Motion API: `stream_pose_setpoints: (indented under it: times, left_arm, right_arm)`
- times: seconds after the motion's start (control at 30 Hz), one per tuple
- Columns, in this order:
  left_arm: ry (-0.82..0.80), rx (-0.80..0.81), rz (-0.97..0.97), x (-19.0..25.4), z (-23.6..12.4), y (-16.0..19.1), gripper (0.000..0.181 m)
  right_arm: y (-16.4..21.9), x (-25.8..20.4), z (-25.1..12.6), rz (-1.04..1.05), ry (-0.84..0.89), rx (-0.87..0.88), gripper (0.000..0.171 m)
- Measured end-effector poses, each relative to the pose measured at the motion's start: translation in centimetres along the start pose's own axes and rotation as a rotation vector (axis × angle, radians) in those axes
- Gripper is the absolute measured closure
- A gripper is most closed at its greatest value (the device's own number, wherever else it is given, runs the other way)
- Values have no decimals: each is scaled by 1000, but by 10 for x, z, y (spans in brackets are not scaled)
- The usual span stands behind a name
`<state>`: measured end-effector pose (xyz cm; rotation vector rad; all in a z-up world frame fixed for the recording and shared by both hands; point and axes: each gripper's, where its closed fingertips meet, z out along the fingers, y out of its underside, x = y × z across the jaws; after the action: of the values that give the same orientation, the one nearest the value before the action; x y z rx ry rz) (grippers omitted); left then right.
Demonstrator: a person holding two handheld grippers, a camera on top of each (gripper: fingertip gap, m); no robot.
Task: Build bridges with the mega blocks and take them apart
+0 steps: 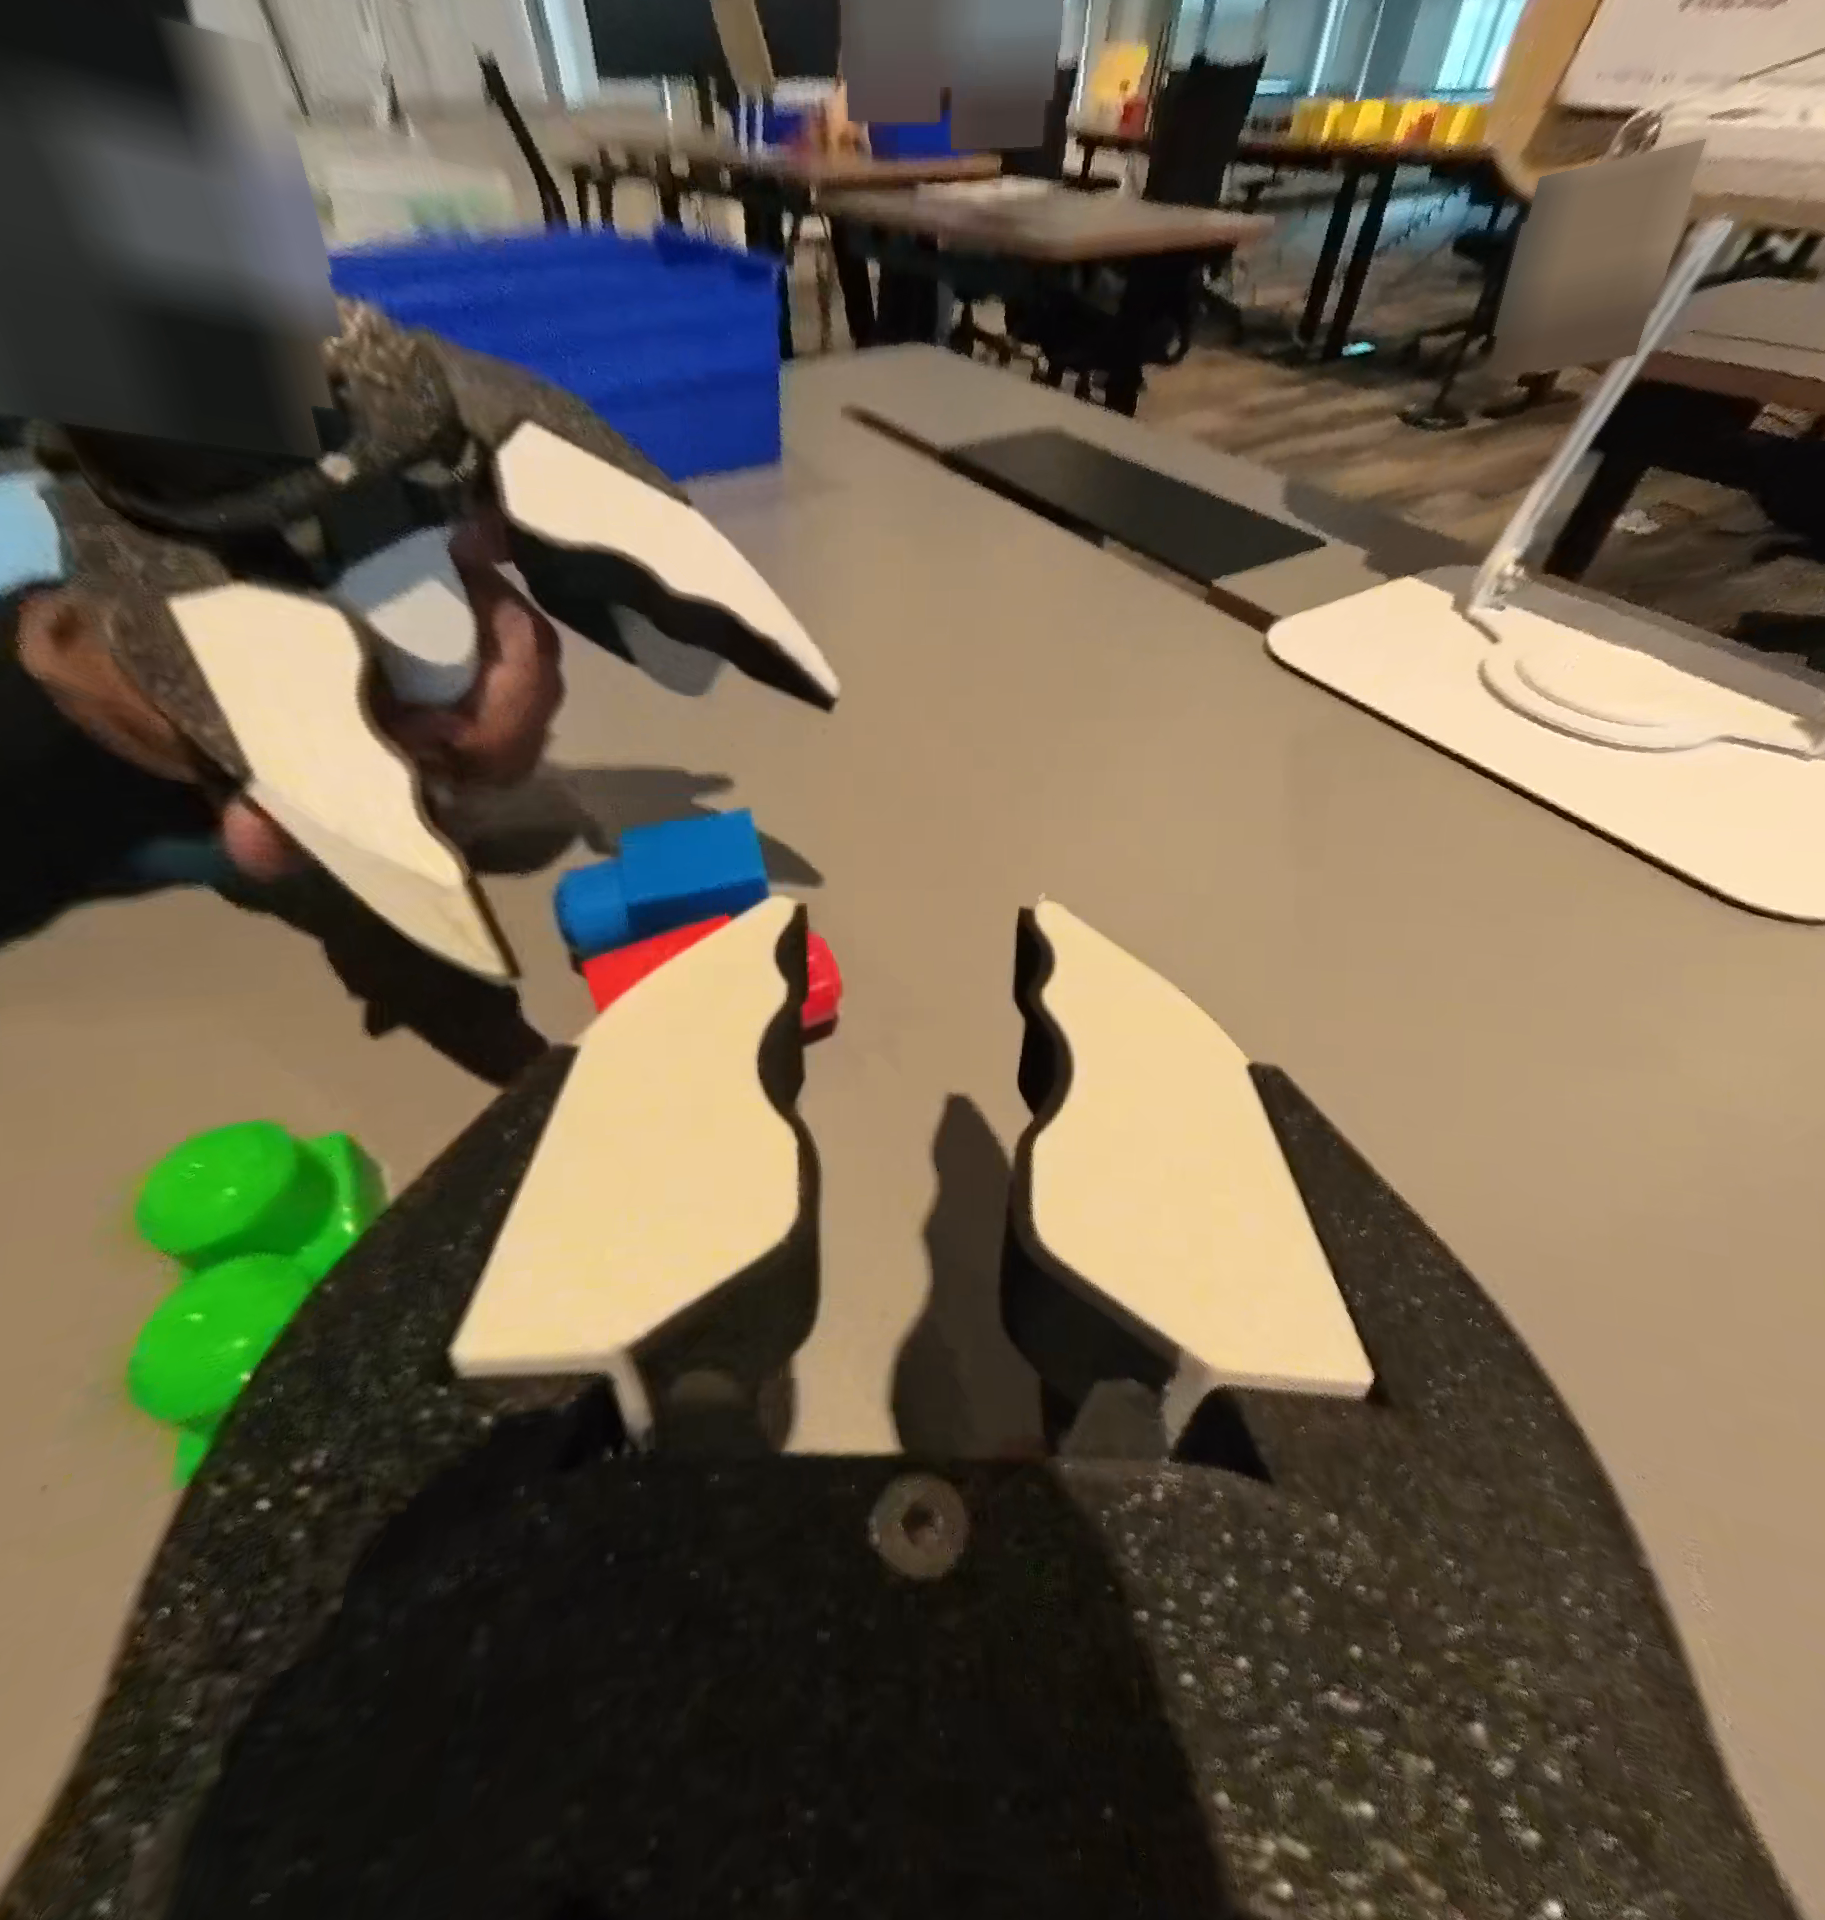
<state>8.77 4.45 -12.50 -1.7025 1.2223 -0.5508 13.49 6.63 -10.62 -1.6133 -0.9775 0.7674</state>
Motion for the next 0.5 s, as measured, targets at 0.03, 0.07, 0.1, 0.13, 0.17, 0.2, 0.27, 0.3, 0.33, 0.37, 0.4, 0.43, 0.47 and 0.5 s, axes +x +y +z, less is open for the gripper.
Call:
stream_pose_setpoints:
  times: [0.03,0.07,0.1,0.13,0.17,0.2,0.27,0.3,0.33,0.37,0.4,0.43,0.47,0.5]
  left_arm:
    - [-37,49,23,-2,1,-10,83]
    - [-62,103,33,-2,1,-20,80]
    - [-68,145,37,0,0,-27,81]
    - [-66,153,43,3,0,-30,85]
    - [-64,127,63,6,-1,-28,95]
    - [-61,91,99,10,-1,-24,99]
    - [-65,-2,168,16,0,-14,108]
    - [-60,-54,187,18,1,-8,112]
    - [-55,-106,201,21,3,-2,114]
    - [-55,-152,223,23,5,4,116]
    - [-68,-190,252,24,7,9,117]
    - [-74,-220,278,25,9,13,119]
    - [-75,-245,297,26,11,16,121]
    - [-76,-266,311,26,12,19,124]
  right_arm:
    - [-3,0,-3,9,5,22,133]
    - [-4,0,-7,8,16,35,131]
    - [-5,0,-10,-3,25,43,131]
    - [-6,0,-13,-20,37,48,131]
    - [-6,-1,-16,-41,52,50,131]
    - [-7,-1,-19,-59,68,49,131]
    - [-8,-1,-24,-83,97,45,132]
    - [-9,-2,-26,-91,108,46,132]
    - [-10,-4,-26,-100,116,47,132]
    - [-11,-5,-27,-114,124,45,132]
    - [-11,-7,-27,-132,131,41,132]
    - [-11,-8,-26,-153,135,36,132]
    - [-9,-10,-25,-174,139,27,132]
    - [-7,-11,-24,-194,142,16,132]
